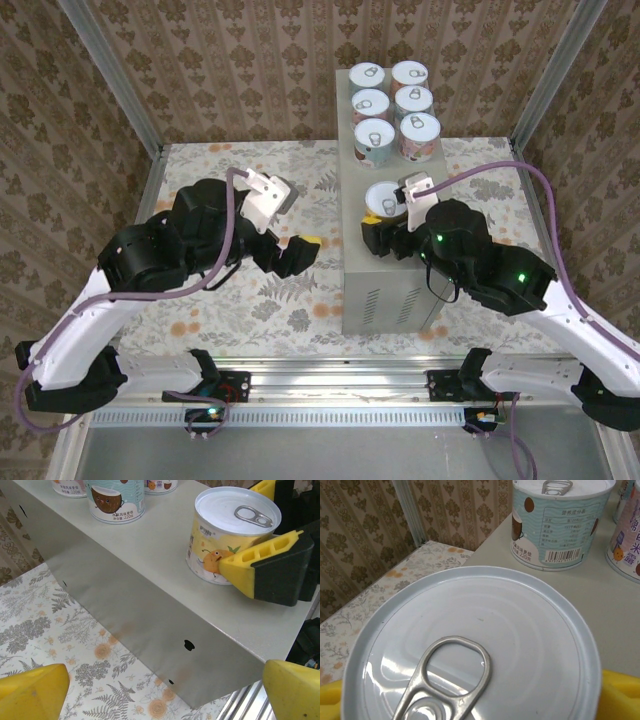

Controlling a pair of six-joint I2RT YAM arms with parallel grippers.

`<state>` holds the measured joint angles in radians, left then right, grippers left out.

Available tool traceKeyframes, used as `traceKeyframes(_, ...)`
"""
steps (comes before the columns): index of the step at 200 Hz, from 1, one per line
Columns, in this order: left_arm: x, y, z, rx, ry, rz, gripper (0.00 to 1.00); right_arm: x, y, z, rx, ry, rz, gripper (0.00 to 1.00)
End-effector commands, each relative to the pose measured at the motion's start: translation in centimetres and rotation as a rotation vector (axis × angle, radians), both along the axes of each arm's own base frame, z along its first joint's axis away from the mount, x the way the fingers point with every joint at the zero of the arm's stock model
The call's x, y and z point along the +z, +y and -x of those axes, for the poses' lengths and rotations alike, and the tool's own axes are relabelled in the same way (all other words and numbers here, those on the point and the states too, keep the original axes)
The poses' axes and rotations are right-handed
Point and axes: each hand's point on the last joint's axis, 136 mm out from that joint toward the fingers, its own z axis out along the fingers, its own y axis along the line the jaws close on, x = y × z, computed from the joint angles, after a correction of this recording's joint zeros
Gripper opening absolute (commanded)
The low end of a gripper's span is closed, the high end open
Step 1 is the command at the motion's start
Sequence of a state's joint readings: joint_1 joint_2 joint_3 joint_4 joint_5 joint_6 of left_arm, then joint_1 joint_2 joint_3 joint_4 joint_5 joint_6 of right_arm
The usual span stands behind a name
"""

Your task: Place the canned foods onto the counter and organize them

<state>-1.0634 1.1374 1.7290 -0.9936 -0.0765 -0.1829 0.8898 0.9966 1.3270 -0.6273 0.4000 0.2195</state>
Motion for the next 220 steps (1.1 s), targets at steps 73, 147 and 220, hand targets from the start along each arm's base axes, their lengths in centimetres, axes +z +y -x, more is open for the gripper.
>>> traceKeyframes(73,-1.0,-1.9,-1.2,-0.030,0.041,0.048,1.00,-0.7,-5.3,-3.7,-0.123,-0.039,-0.025,0.78)
traceKeyframes(147,-1.8,-2.6,-2.1,-0.041,0.070,0.062,1.00,-2.1,-6.5,-6.0,-0.136,-0.048,-0.042,0.77)
traceKeyframes(220,-1.9,-2.6,-2.7,-0.034,0.095,0.078,1.00,-2.5,-6.9,-5.5,-0.141,-0.073,-0.066,0.86)
